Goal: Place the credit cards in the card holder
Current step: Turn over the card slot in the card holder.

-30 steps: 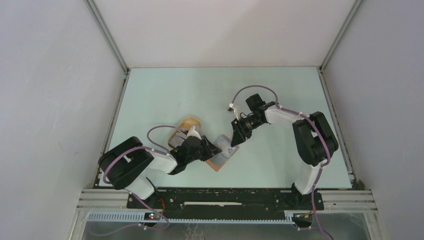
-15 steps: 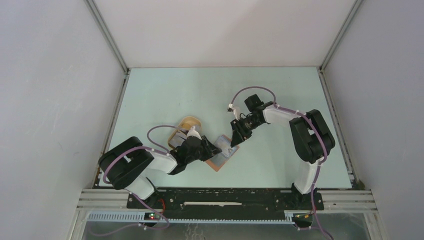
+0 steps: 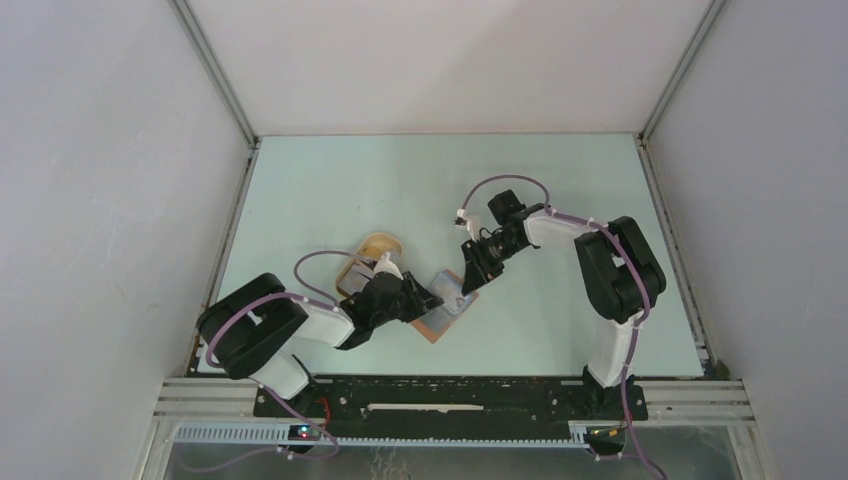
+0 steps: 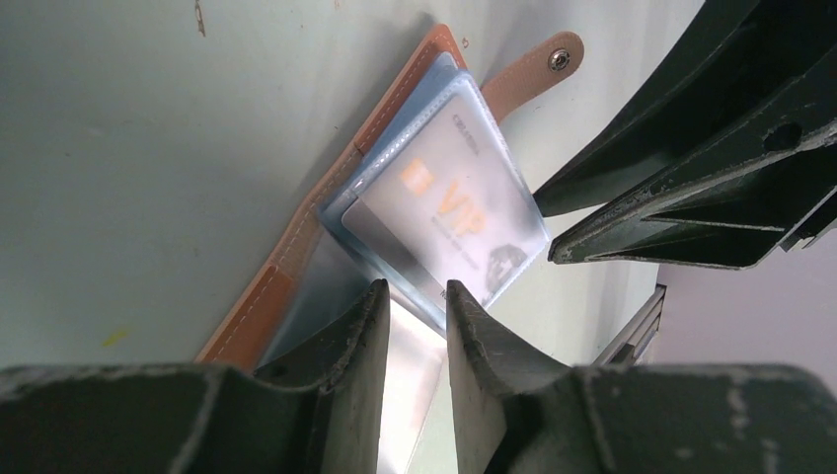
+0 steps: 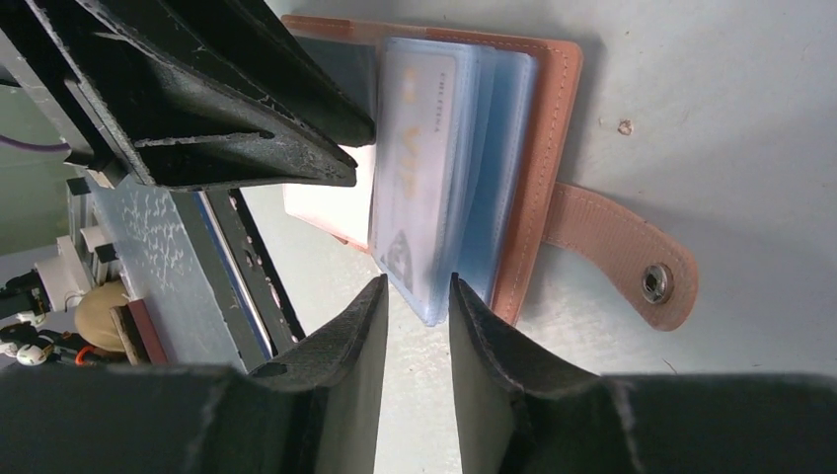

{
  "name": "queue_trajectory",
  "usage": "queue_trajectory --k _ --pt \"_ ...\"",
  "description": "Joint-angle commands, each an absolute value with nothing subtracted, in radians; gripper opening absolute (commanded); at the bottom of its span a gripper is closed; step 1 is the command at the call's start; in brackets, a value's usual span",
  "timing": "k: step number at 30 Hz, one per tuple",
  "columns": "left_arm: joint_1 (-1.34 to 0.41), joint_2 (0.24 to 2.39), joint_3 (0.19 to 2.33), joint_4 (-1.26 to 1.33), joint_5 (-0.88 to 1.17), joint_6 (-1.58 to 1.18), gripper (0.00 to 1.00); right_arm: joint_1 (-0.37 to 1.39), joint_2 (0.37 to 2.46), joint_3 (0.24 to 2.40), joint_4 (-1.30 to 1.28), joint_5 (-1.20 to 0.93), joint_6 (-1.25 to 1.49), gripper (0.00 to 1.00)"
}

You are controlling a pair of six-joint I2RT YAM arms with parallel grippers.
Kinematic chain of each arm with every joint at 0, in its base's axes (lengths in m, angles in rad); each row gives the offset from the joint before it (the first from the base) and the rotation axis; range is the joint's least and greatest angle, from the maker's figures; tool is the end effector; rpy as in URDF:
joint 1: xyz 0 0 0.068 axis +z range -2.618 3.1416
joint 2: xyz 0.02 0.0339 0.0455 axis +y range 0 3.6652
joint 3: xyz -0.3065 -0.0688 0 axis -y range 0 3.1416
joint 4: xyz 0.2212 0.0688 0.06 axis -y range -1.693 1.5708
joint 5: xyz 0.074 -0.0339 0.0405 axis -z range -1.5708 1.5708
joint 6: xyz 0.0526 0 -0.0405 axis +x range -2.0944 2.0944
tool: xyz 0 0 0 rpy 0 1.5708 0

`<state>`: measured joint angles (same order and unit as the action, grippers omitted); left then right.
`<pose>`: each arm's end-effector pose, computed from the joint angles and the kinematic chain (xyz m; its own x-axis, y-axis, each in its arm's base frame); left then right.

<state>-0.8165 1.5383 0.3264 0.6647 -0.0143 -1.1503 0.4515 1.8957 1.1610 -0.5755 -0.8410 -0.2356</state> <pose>0.1731 -0.1831 0.1679 -0.8030 -0.4784 -0.3554 -0.0312 0.6293 -0.7766 0.2981 0.1881 0.1948 -0.7372 -0.5304 -0.4186 -0.6538 0.4035 0.6401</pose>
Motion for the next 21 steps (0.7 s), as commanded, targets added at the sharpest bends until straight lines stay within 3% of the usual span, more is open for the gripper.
queue_trajectory --k 1,11,18,21 --pt "-0.811 1.548 0.298 0.666 -0.021 -1.12 0.33 0.452 1.902 1.202 -0.591 -0.905 -0.222 0.35" --pt "-0.808 1.543 0.27 0.751 -0.008 -1.111 0.35 0.451 1.942 1.22 -0.609 -0.94 -0.203 0.25" --pt "-0.798 1.551 0.219 0.931 0.071 -1.109 0.4 0.426 1.925 1.221 -0.616 -0.947 -0.199 0.01" --pt "-0.791 1.574 0.197 1.05 0.111 -1.127 0.41 0.417 1.912 1.221 -0.622 -0.952 -0.206 0.0"
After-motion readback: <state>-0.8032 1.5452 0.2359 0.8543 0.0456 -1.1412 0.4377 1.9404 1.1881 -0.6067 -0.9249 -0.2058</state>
